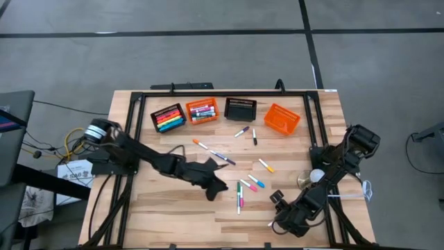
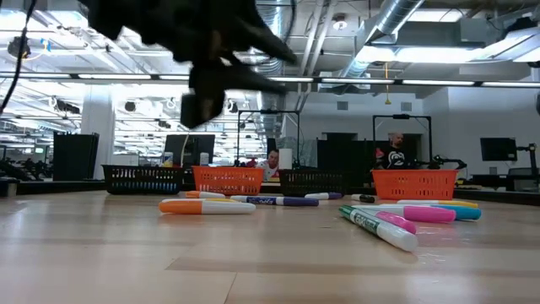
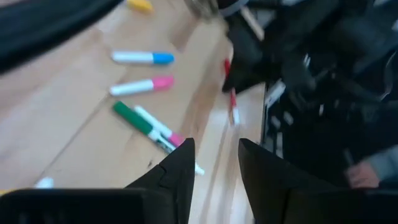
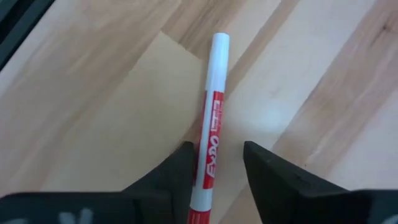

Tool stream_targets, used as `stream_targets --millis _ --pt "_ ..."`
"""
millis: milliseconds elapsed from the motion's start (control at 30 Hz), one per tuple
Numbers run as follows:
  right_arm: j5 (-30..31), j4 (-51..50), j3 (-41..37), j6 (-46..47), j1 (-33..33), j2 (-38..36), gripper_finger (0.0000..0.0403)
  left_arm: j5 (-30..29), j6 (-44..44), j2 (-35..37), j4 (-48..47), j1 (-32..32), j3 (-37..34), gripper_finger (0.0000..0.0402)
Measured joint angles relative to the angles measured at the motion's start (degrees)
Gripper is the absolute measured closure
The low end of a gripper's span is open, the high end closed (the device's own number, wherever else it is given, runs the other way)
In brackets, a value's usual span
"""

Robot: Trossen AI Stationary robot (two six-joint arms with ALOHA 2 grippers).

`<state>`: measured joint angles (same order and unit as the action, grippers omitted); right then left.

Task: Pick & Place Markers
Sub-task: Put the small red marker pen into the right black bin

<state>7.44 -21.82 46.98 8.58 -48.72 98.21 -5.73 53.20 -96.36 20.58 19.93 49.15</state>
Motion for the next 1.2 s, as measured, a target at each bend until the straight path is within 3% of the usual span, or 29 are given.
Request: stream_targets --millis 167,367,533,700,1000,1200 --pt "0.0 0.2 0.0 1.9 0.2 0.0 0.0294 3.7 -0.3 -4.7 -0.4 -1.0 1.5 0.0280" --pt "0.0 0.3 0.0 2.0 0.9 0.0 0.0318 5.5 -0.4 -2.3 -2.2 -1.1 1.6 0.0280" --pt "-0.5 0.4 0.0 2.0 2.6 0.0 0.0348 5.0 -1.7 3.3 -14.2 -1.0 1.6 0.0280" --pt "-1.9 0.3 0.0 2.0 4.3 0.0 0.0380 0.1 0.0 10.9 -26.7 -1.0 -0.6 0.0280" --pt "-2.5 -0.9 2.3 9.3 6.3 0.2 0.0367 -7.9 5.3 25.8 -33.7 -0.1 -9.3 0.0280" --pt "0.4 -0.8 4.3 9.4 8.9 0.4 0.0385 -9.7 10.0 34.0 -35.6 0.6 -15.4 0.0280"
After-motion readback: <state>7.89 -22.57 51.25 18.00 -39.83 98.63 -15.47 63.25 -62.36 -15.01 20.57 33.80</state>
